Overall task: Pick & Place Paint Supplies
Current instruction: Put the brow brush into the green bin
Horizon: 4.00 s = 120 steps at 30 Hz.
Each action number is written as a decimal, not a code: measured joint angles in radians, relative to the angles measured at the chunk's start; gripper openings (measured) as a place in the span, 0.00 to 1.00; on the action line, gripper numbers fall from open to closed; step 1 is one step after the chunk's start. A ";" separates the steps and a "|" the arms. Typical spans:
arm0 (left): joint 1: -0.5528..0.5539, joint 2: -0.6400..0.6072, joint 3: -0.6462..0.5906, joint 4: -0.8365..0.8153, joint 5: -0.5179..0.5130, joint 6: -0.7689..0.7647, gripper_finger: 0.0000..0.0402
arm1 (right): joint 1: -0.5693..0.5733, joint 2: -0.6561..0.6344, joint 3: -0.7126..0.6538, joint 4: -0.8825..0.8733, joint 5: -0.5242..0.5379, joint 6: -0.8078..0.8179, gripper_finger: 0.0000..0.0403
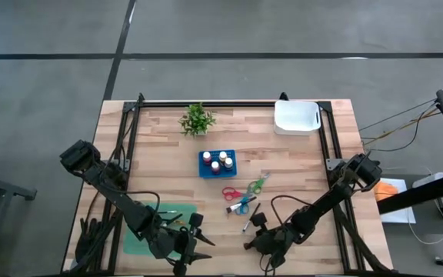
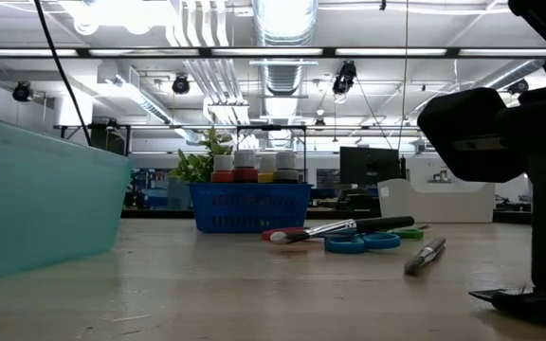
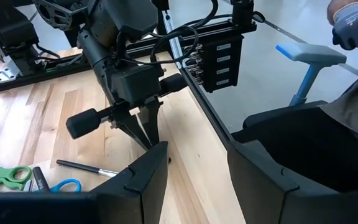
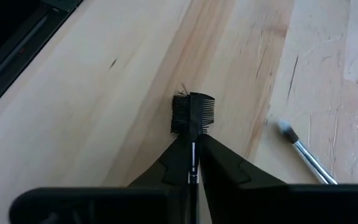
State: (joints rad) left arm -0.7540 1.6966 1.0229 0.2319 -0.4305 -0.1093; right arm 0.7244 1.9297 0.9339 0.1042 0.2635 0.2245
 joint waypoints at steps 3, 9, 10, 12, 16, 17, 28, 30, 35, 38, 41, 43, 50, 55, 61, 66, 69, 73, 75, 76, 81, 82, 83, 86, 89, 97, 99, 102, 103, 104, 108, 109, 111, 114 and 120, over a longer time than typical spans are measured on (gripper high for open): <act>-0.001 0.000 0.000 0.000 0.004 -0.003 0.43 | 0.002 -0.004 -0.001 0.000 0.008 0.000 0.17; -0.001 0.000 0.000 0.000 0.005 -0.005 0.43 | 0.004 -0.007 -0.001 0.005 0.024 0.000 0.30; -0.001 0.000 0.000 0.000 0.005 -0.008 0.43 | 0.004 -0.007 -0.001 0.007 0.024 0.000 0.32; -0.001 0.000 0.000 0.000 0.005 -0.016 0.43 | 0.004 -0.008 0.002 0.008 0.023 0.000 0.35; -0.001 0.000 0.000 -0.001 0.005 -0.019 0.43 | 0.005 -0.008 0.013 0.018 0.015 -0.015 0.40; -0.001 0.000 0.000 -0.001 0.005 -0.019 0.43 | 0.005 -0.008 0.019 0.023 0.015 -0.019 0.41; -0.004 0.000 0.000 -0.006 0.015 -0.023 0.43 | -0.003 -0.008 0.057 0.034 0.031 -0.061 0.43; -0.008 0.000 0.000 -0.006 0.015 -0.023 0.43 | -0.006 -0.008 0.056 0.035 0.041 -0.061 0.43; -0.011 0.000 0.000 -0.008 0.015 -0.023 0.43 | -0.017 -0.008 0.055 0.044 0.051 -0.064 0.43; -0.010 0.000 0.000 -0.008 0.015 -0.023 0.43 | -0.022 -0.004 0.051 0.045 0.051 -0.064 0.43; -0.011 0.000 0.000 -0.009 0.015 -0.023 0.43 | -0.023 0.020 0.051 0.071 0.047 -0.064 0.43; -0.011 0.000 0.000 -0.011 0.015 -0.023 0.43 | -0.026 0.049 0.054 0.091 0.029 -0.060 0.43; -0.011 0.000 0.000 -0.016 0.013 -0.030 0.43 | -0.030 0.076 0.055 0.095 0.049 -0.048 0.41; -0.011 0.000 0.000 -0.016 0.017 -0.030 0.43 | -0.034 0.077 0.056 0.076 0.040 -0.029 0.26; -0.011 0.000 0.000 -0.016 0.019 -0.030 0.43 | -0.042 0.079 0.053 0.065 0.057 -0.022 0.04; -0.011 0.000 0.000 -0.016 0.020 -0.030 0.43 | -0.041 0.079 0.064 0.060 0.056 -0.059 0.02; -0.011 0.000 0.000 -0.016 0.020 -0.030 0.43 | -0.039 0.075 0.073 0.050 0.050 -0.079 0.02; -0.011 0.000 0.000 -0.016 0.021 -0.030 0.43 | -0.034 0.058 0.083 0.036 0.038 -0.110 0.02; -0.011 0.000 0.000 -0.017 0.022 -0.030 0.43 | -0.029 0.044 0.087 0.037 0.036 -0.126 0.02; -0.011 0.000 0.000 -0.017 0.022 -0.031 0.43 | -0.029 0.034 0.092 0.042 0.037 -0.132 0.02; -0.011 0.000 0.000 -0.025 0.021 -0.030 0.43 | -0.025 -0.001 0.109 0.048 0.047 -0.188 0.02; -0.011 0.000 0.000 -0.025 0.019 -0.030 0.43 | -0.025 -0.008 0.112 0.048 0.048 -0.207 0.02; -0.011 0.000 0.000 -0.029 0.016 -0.030 0.43 | -0.025 -0.018 0.119 0.048 0.051 -0.226 0.02; -0.017 0.000 0.000 -0.050 0.011 -0.029 0.43 | -0.030 -0.037 0.149 0.061 0.051 -0.289 0.02; -0.029 -0.010 0.000 -0.106 -0.026 -0.022 0.43 | -0.045 -0.034 0.195 0.063 0.047 -0.371 0.02; -0.092 -0.093 0.000 -0.264 -0.208 -0.055 0.43 | -0.122 0.005 0.338 0.068 -0.028 -0.542 0.02; -0.117 -0.123 0.000 -0.311 -0.266 -0.070 0.43 | -0.142 0.026 0.376 0.069 -0.054 -0.570 0.02; -0.163 -0.175 0.000 -0.373 -0.363 -0.072 0.43 | -0.177 0.070 0.447 0.070 -0.089 -0.612 0.02; -0.174 -0.193 0.000 -0.375 -0.392 -0.071 0.43 | -0.188 0.086 0.472 0.063 -0.096 -0.629 0.02; -0.187 -0.214 0.000 -0.380 -0.419 -0.070 0.43 | -0.200 0.101 0.498 0.055 -0.110 -0.645 0.02; -0.227 -0.281 0.000 -0.392 -0.514 -0.030 0.43 | -0.244 0.169 0.622 0.016 -0.157 -0.684 0.02; -0.231 -0.294 0.000 -0.391 -0.521 -0.017 0.43 | -0.255 0.190 0.656 0.005 -0.173 -0.693 0.02; -0.233 -0.315 0.000 -0.390 -0.530 0.010 0.43 | -0.275 0.237 0.726 -0.027 -0.216 -0.704 0.02; -0.233 -0.328 0.000 -0.391 -0.540 0.032 0.43 | -0.302 0.316 0.836 -0.064 -0.269 -0.719 0.02; -0.233 -0.332 0.000 -0.395 -0.544 0.054 0.43 | -0.343 0.479 1.098 -0.179 -0.303 -0.734 0.02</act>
State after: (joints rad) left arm -0.9867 1.3647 1.0229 -0.1631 -0.9745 -0.0548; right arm 0.3812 2.4089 2.0317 -0.0744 -0.0399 -0.5095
